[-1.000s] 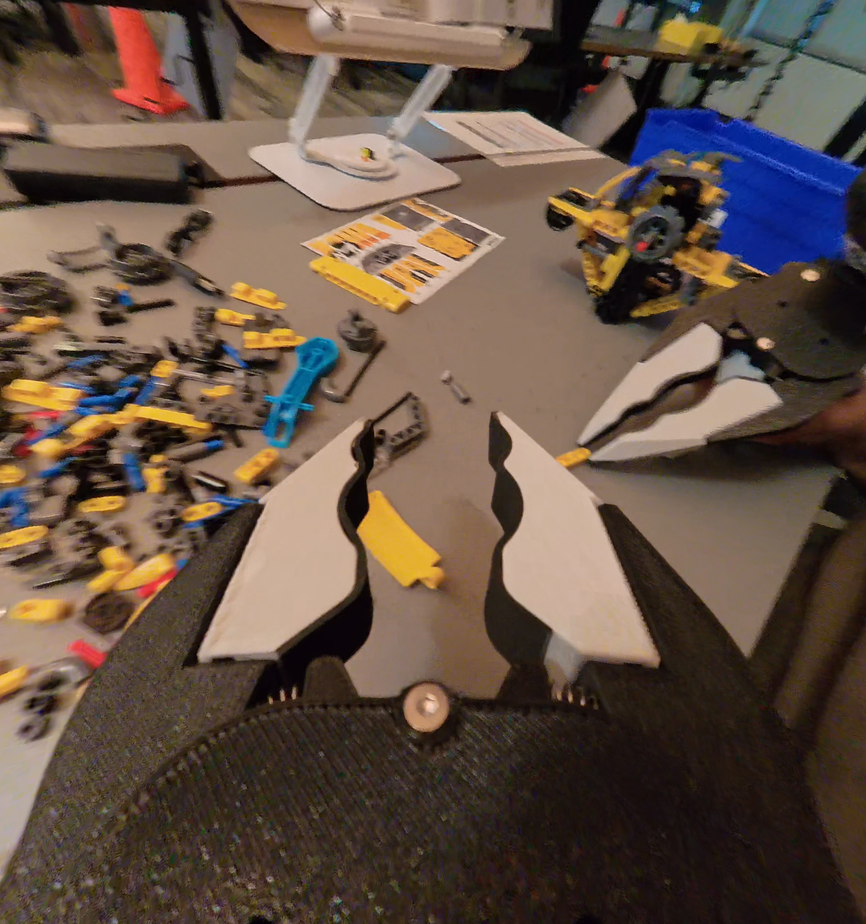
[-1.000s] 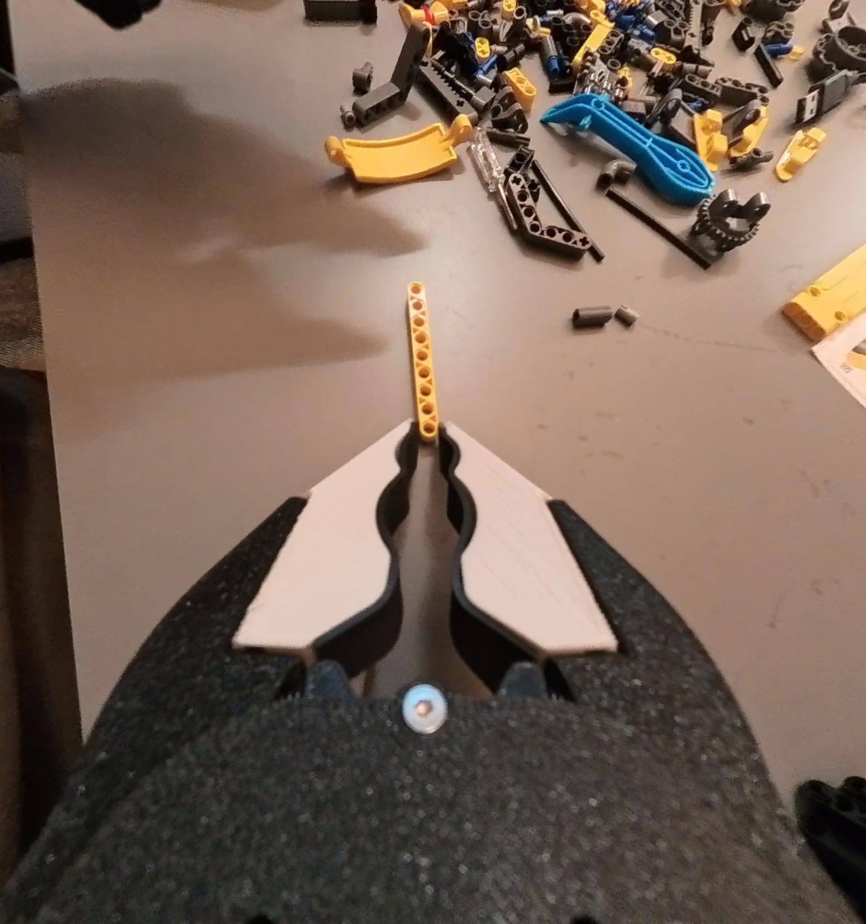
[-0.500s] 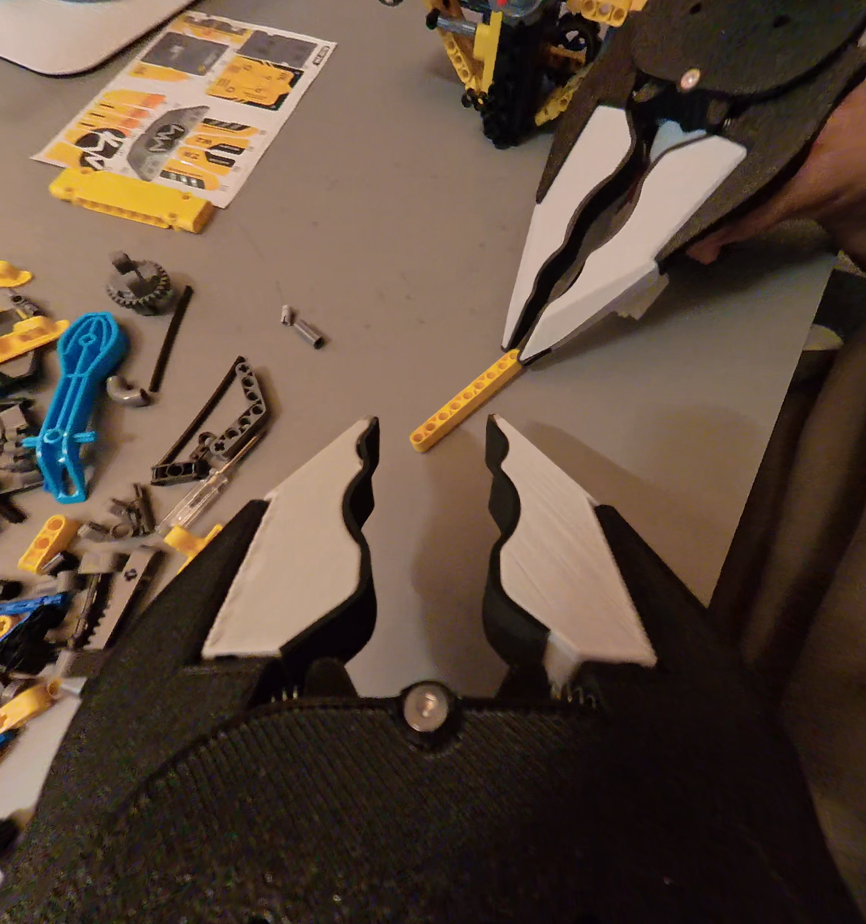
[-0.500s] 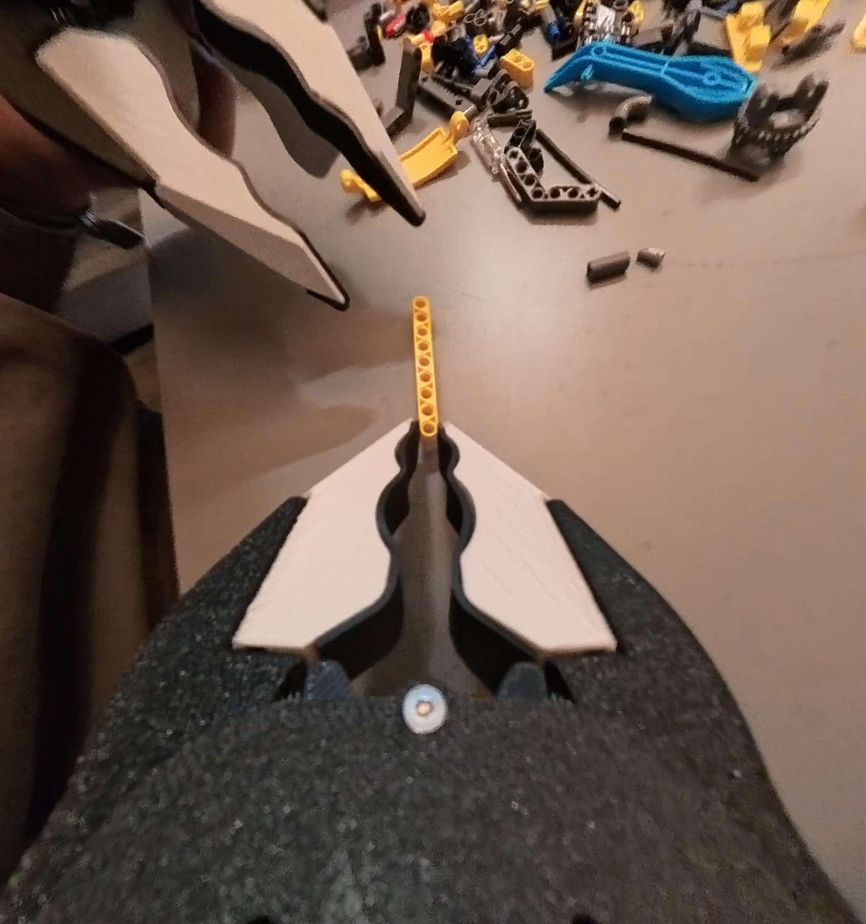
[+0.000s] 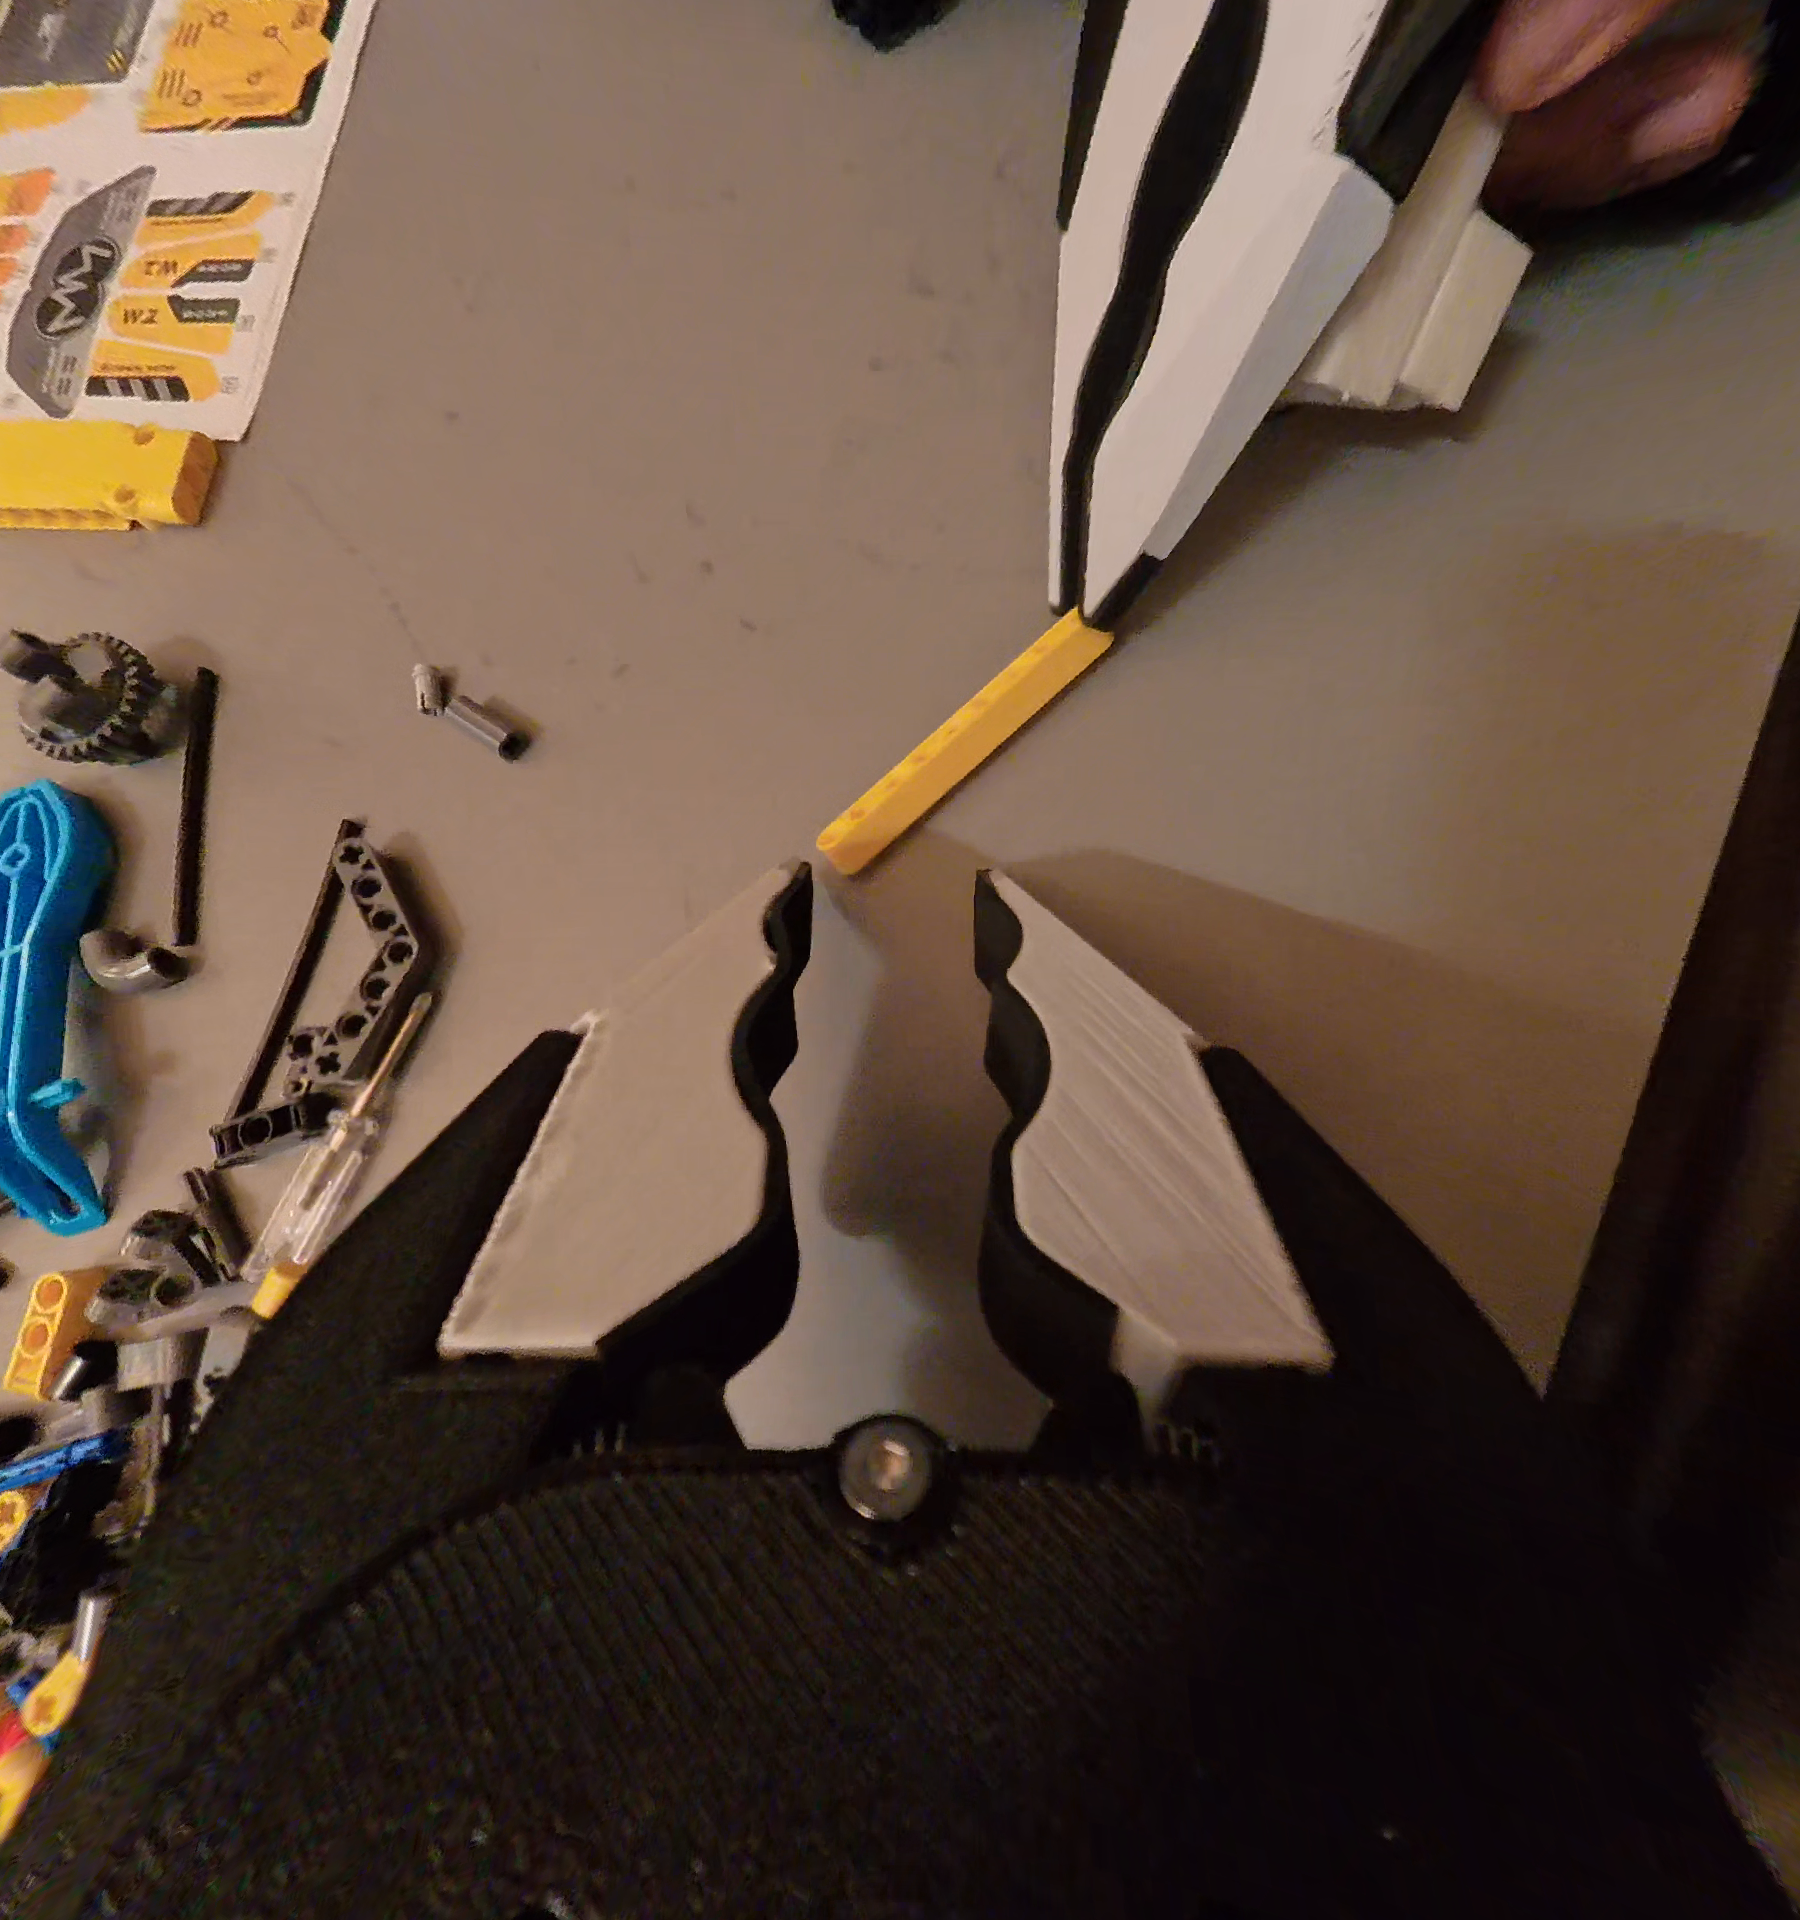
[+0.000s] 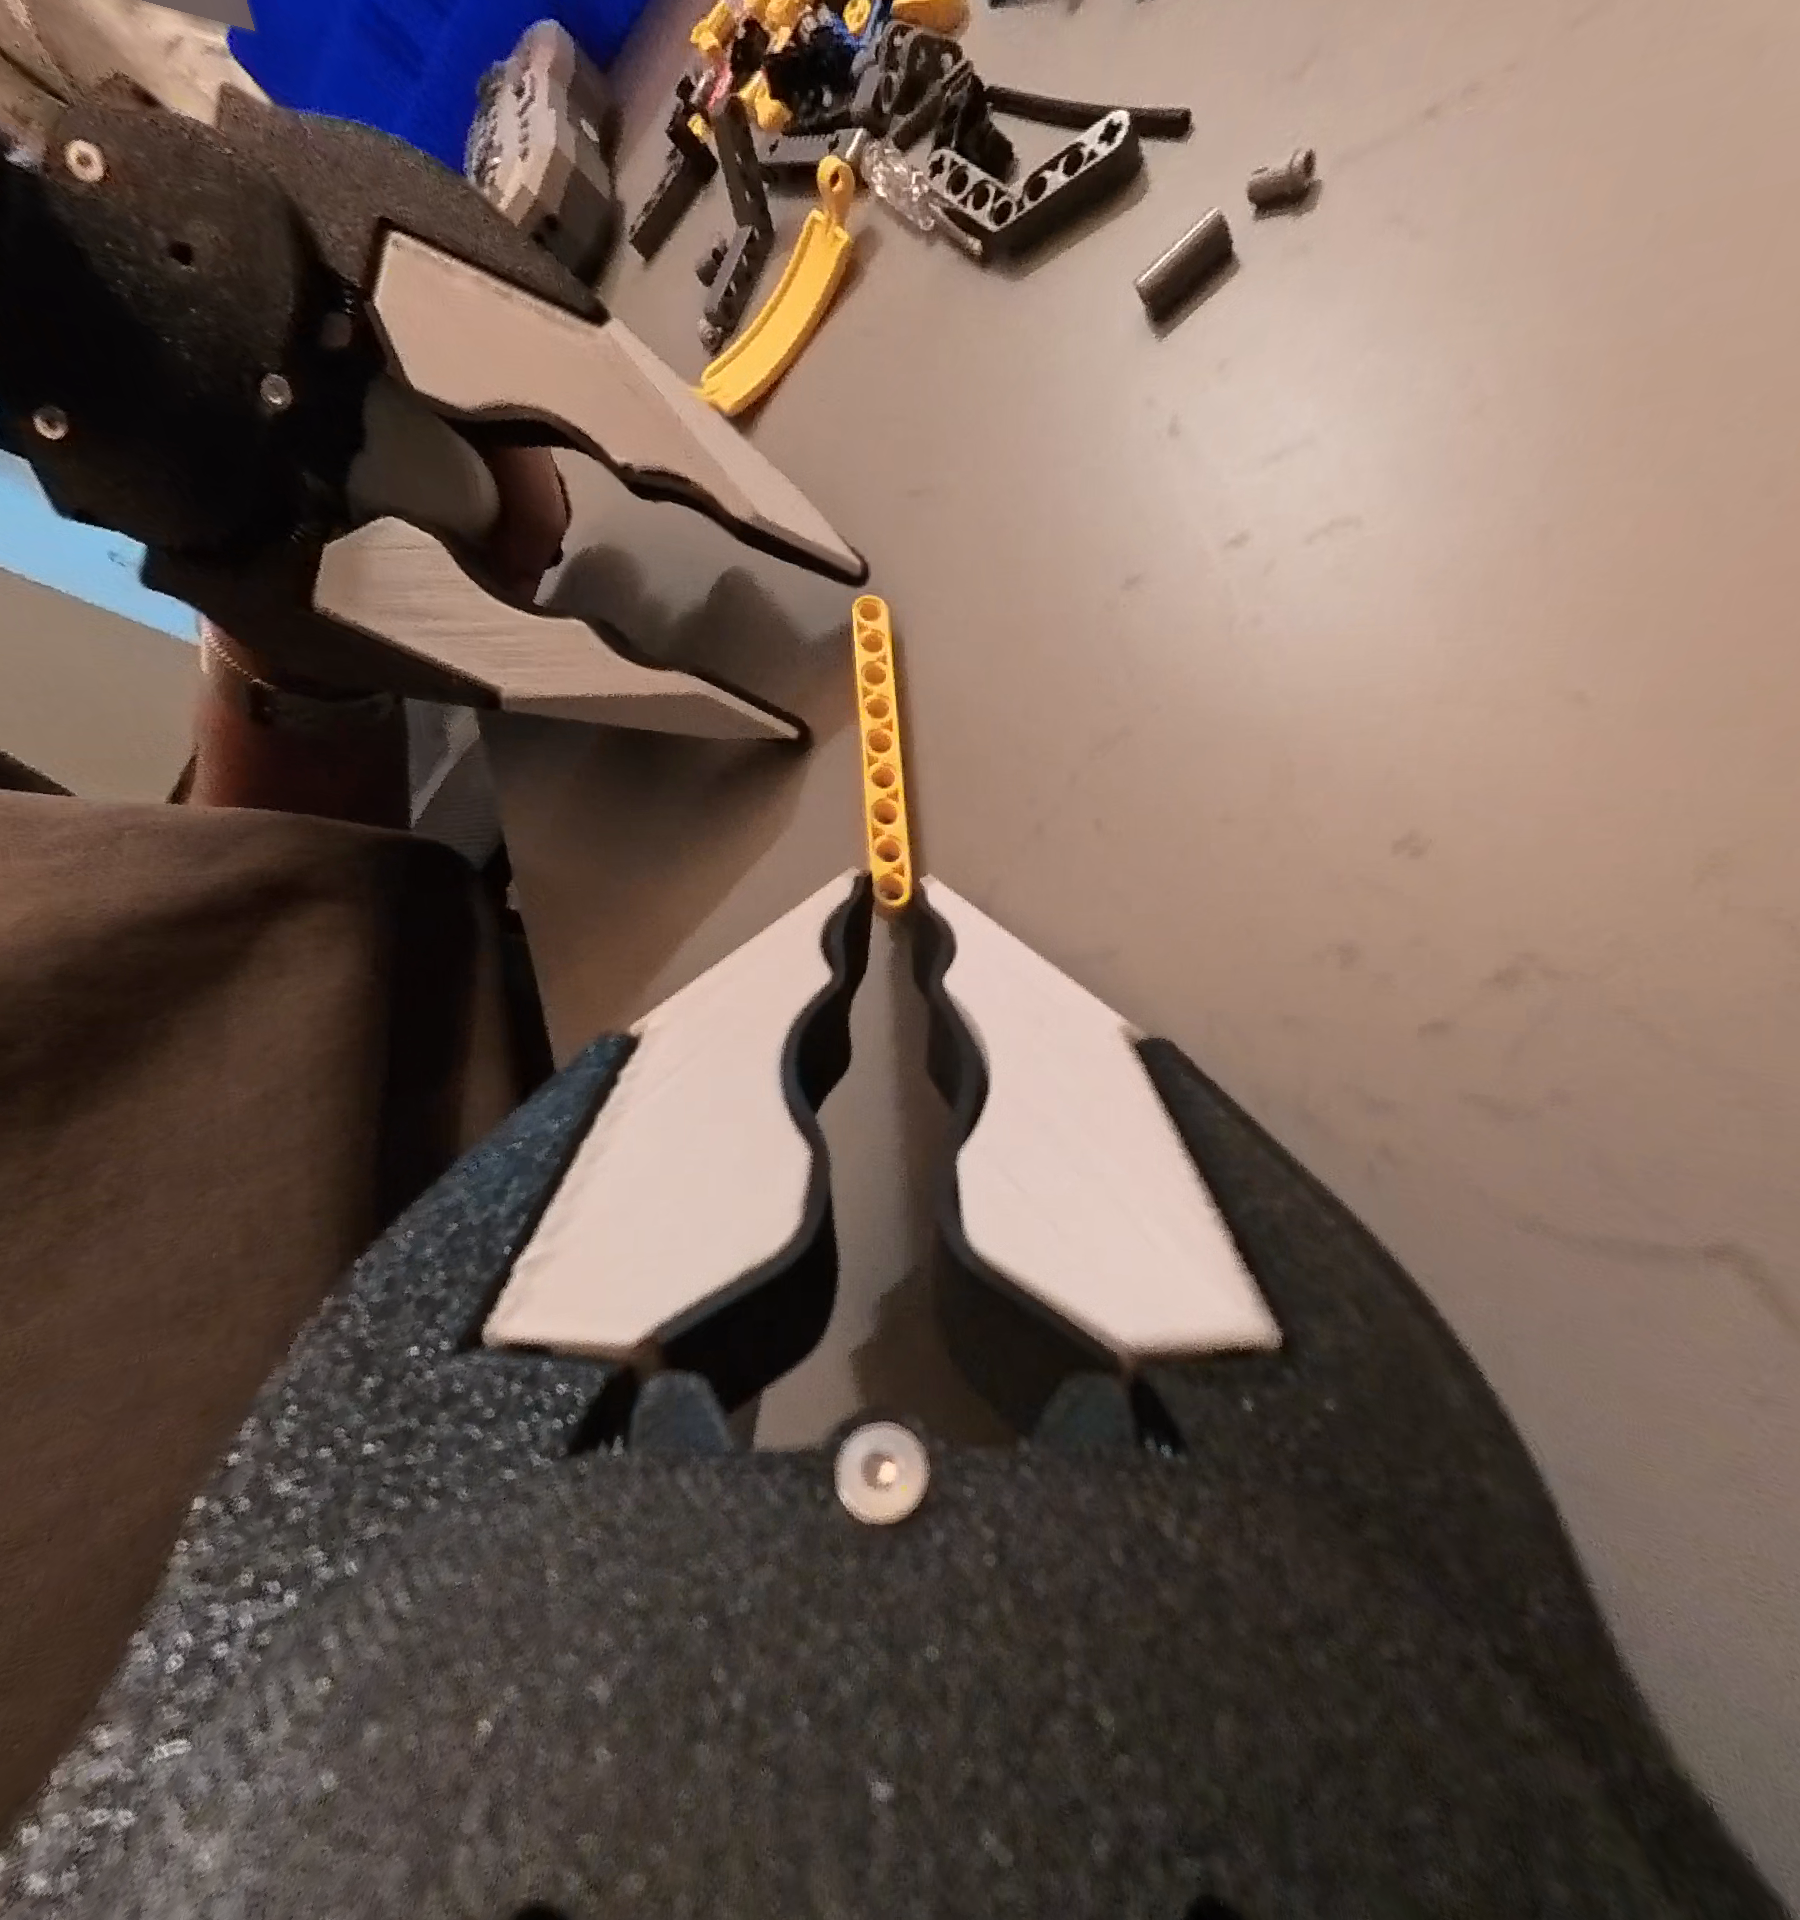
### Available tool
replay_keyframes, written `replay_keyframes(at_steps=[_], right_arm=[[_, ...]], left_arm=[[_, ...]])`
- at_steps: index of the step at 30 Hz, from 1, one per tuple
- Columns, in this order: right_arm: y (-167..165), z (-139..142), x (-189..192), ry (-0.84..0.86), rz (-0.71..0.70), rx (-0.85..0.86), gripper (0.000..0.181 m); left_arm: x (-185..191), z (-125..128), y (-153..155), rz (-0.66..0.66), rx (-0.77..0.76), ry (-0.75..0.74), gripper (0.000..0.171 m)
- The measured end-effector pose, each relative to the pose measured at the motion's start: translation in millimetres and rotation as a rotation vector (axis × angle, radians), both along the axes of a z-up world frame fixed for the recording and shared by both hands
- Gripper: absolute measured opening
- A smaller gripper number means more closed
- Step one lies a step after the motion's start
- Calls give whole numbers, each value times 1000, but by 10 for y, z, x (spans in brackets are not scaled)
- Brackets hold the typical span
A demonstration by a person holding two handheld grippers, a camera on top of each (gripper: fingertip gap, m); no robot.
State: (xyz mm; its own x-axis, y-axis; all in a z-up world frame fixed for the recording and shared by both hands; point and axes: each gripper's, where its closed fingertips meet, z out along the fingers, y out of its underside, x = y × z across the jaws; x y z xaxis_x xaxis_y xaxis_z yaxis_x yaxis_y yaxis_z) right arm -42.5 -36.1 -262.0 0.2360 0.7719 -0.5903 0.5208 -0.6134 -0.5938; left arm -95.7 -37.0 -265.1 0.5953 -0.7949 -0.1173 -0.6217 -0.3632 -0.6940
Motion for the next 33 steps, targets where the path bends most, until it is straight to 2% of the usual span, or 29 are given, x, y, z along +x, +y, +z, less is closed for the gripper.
replay_keyframes(at_steps=[8,12,16,19,25,33], right_arm=[[107,11,73,-6,-42,77,12],[170,30,120,-8,-62,136,24],[132,96,123,12,-25,239,35],[141,87,121,-23,-13,351,34],[293,-55,191,-197,-2,603,27],[309,-41,195,-165,-14,532,24]], left_arm=[[81,15,162,-5,43,-9,30],[137,6,219,-8,52,-19,30],[143,-6,223,-9,37,-28,27],[142,-22,209,-5,17,-32,23],[156,-34,117,-10,-16,-21,21],[140,-35,81,0,-23,-40,24]])
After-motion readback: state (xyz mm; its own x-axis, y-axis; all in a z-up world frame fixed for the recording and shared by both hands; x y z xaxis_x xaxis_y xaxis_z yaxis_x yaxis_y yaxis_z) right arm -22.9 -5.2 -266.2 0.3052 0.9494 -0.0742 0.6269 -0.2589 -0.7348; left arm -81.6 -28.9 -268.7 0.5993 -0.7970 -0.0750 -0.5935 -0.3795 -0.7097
